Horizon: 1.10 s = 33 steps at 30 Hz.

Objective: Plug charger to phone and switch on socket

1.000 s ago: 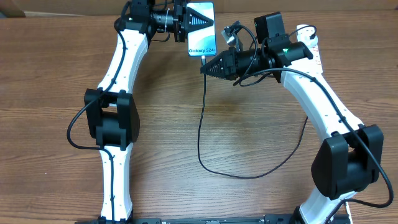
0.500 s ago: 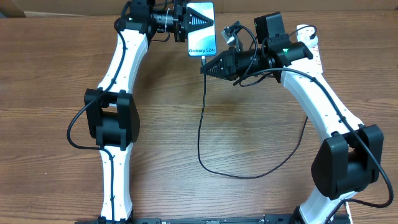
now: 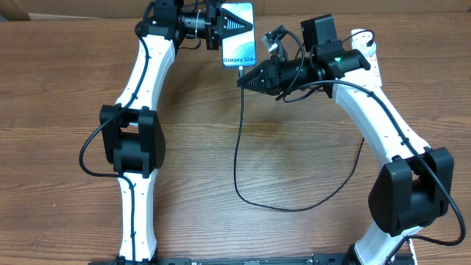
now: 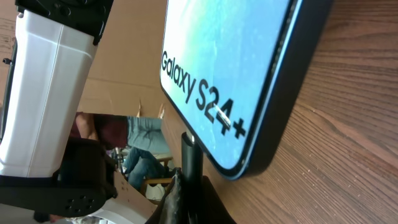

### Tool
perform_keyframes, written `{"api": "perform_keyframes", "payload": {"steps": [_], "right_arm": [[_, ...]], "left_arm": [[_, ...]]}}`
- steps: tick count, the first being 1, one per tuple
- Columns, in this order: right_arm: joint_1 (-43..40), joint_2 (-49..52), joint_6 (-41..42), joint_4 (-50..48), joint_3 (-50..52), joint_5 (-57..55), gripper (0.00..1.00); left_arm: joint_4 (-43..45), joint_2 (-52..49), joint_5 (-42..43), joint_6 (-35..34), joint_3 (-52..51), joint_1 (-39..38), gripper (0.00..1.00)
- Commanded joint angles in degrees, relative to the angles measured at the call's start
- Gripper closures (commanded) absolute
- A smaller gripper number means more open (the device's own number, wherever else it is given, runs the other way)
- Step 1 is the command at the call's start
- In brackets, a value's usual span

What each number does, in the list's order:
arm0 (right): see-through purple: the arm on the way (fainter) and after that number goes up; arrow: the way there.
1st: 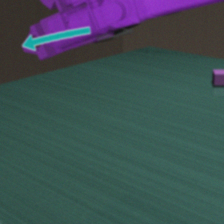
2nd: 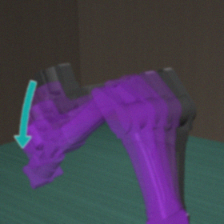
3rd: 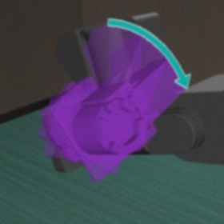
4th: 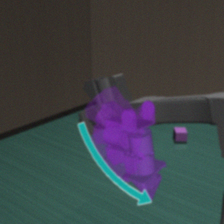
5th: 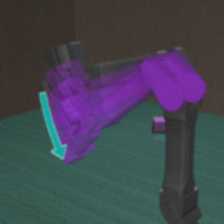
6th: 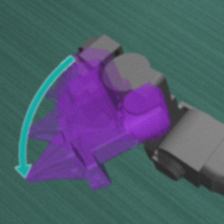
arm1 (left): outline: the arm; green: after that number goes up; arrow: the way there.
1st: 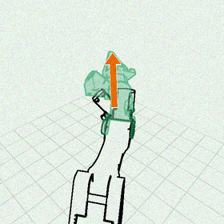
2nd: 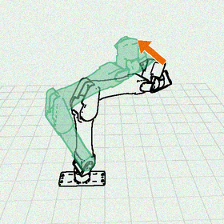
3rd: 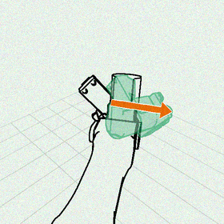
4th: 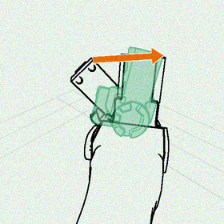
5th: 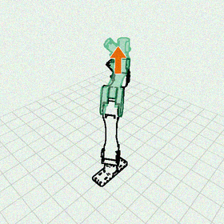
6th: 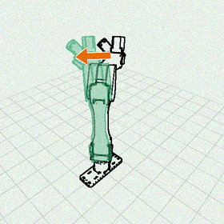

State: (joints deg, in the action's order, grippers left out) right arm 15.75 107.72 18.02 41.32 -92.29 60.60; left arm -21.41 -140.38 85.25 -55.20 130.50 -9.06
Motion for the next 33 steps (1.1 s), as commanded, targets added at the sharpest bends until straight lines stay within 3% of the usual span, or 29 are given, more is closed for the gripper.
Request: {"api": "perform_keyframes", "payload": {"steps": [1, 33], "right_arm": [[0.0, -1.3, 0.3, -0.4, -1.3, 0.0, 0.96], [-0.1, -1.3, 2.1, 2.1, -1.3, 0.1, 0.96]], "left_arm": [[0.3, 1.7, 1.1, -0.2, 1.6, -0.7, 0.96], [0.7, 1.7, -0.1, -1.7, 1.6, -0.2, 0.96]]}}
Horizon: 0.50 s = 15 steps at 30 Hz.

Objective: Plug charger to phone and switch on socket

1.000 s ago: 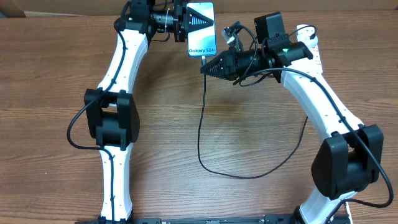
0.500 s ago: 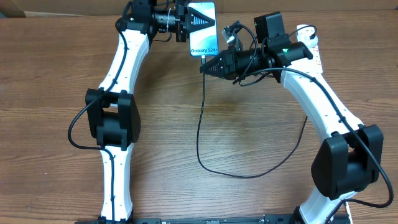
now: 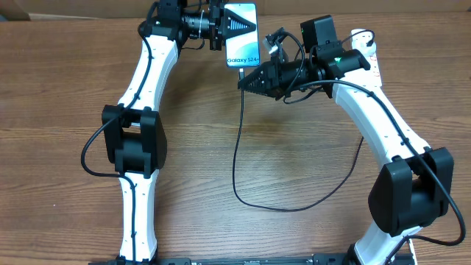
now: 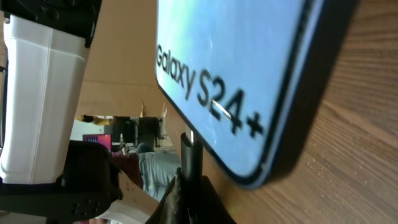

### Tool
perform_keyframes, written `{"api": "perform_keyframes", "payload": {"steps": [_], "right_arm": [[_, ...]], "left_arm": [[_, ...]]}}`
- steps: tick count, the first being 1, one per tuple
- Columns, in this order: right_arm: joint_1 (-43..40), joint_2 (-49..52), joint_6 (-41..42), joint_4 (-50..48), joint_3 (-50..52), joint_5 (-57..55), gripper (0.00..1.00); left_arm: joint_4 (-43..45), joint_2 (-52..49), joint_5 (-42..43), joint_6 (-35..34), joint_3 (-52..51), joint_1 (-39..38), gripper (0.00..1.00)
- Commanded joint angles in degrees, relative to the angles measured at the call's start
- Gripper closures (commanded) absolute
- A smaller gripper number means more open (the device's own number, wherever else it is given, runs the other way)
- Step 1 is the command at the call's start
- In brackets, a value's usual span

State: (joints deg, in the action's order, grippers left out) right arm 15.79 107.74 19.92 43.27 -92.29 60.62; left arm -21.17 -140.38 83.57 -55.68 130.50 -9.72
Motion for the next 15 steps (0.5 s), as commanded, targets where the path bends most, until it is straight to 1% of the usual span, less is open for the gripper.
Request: {"api": "perform_keyframes", "payload": {"steps": [1, 15], "right_arm": [[-0.2, -1.3, 0.2, 0.0, -1.3, 0.0, 0.96], [-2.4, -1.3, 0.3, -0.9, -1.3, 2.7, 0.96]], "left_arm": [[0.4, 1.7, 1.6, -1.2, 1.6, 0.5, 0.96], [0.4, 1.7, 2.0, -1.1, 1.6, 0.5, 0.96]]}}
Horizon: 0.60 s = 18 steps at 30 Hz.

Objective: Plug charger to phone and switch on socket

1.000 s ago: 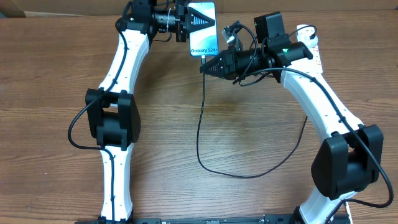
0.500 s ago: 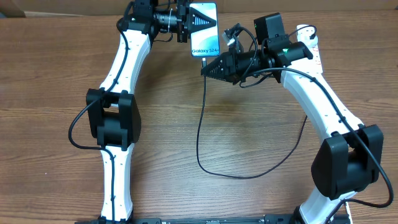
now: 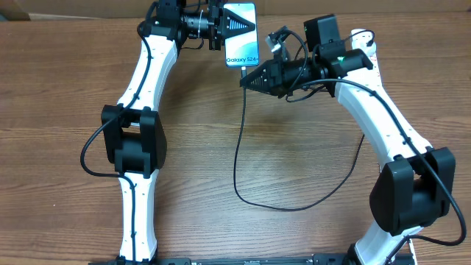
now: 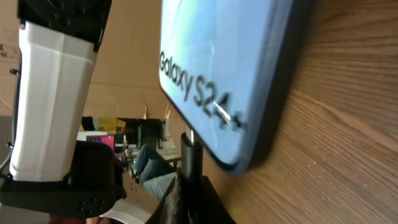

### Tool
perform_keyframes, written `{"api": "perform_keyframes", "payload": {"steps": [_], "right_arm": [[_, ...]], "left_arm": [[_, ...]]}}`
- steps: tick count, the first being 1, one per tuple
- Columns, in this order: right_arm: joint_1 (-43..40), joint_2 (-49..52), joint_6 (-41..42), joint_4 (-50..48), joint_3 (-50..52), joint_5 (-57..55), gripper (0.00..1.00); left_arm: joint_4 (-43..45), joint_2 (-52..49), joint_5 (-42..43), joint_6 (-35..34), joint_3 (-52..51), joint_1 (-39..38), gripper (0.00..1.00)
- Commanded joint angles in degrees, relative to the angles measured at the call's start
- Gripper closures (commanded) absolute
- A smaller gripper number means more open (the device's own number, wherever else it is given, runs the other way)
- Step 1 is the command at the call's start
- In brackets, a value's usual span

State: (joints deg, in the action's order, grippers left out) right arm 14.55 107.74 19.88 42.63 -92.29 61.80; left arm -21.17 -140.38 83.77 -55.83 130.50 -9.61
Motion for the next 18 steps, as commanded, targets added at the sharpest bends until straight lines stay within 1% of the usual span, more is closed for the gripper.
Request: {"api": "perform_keyframes", "payload": {"steps": [1, 18], "right_arm": [[-1.1, -1.3, 0.3, -0.3, -1.3, 1.5, 0.96], [-0.3, -1.3, 0.0, 0.5, -1.3, 1.1, 0.96]], "left_arm": [[0.4, 1.7, 1.8, -1.0, 1.6, 0.4, 0.96], [0.4, 1.7, 1.8, -1.0, 1.6, 0.4, 0.96]]}}
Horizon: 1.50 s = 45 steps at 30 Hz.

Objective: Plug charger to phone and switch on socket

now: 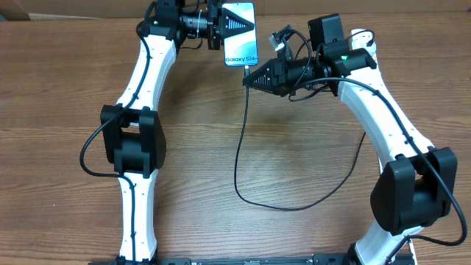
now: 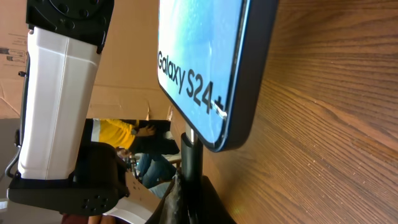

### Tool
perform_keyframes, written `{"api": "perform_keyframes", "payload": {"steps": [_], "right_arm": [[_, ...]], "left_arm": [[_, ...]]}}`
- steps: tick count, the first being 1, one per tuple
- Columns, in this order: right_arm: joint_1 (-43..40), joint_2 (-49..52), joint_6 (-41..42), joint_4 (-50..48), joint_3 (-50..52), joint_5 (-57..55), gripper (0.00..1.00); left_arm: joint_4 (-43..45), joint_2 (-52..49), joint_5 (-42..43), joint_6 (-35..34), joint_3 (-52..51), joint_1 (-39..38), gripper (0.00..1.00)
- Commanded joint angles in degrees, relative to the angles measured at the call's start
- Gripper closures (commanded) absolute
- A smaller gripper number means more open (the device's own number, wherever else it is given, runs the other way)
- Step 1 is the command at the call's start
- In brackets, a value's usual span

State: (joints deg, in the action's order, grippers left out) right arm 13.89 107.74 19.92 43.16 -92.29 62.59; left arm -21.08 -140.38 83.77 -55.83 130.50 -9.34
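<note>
The phone, its screen reading "Galaxy S24+", is at the far middle of the table with my left gripper shut on its upper part. My right gripper is just below the phone's lower end, shut on the black charger plug. In the right wrist view the phone stands nearly edge-on, and the plug's metal tip reaches its bottom edge. Whether the tip sits in the port cannot be told. The black cable hangs from the plug and loops across the table. My right gripper pinches the plug's lower body.
A white power strip lies at the far right, partly behind my right arm. The cable's loop crosses the middle of the table and rises to the right. My left arm's white link fills the left of the wrist view.
My right gripper with the plug has shifted slightly right and toward the phone. In the wrist view the phone now looks more edge-on, its bottom corner closer over the plug tip.
At every earlier moment my left gripper held the phone at the far edge and my right gripper held the plug just under its lower end. The phone's angle to the plug changed a little each time. Now the plug tip lies at the bottom edge.
</note>
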Motion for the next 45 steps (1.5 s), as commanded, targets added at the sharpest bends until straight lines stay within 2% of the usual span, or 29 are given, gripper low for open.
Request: {"api": "perform_keyframes", "payload": {"steps": [1, 45], "right_arm": [[0.6, -1.3, 0.0, 0.0, -1.3, -0.1, 0.96], [2.3, -1.2, 1.2, -1.5, -1.3, -2.1, 0.96]], "left_arm": [[0.3, 1.7, 1.8, -1.0, 1.6, 0.1, 0.96], [0.3, 1.7, 1.9, -1.2, 1.6, -0.1, 0.96]]}}
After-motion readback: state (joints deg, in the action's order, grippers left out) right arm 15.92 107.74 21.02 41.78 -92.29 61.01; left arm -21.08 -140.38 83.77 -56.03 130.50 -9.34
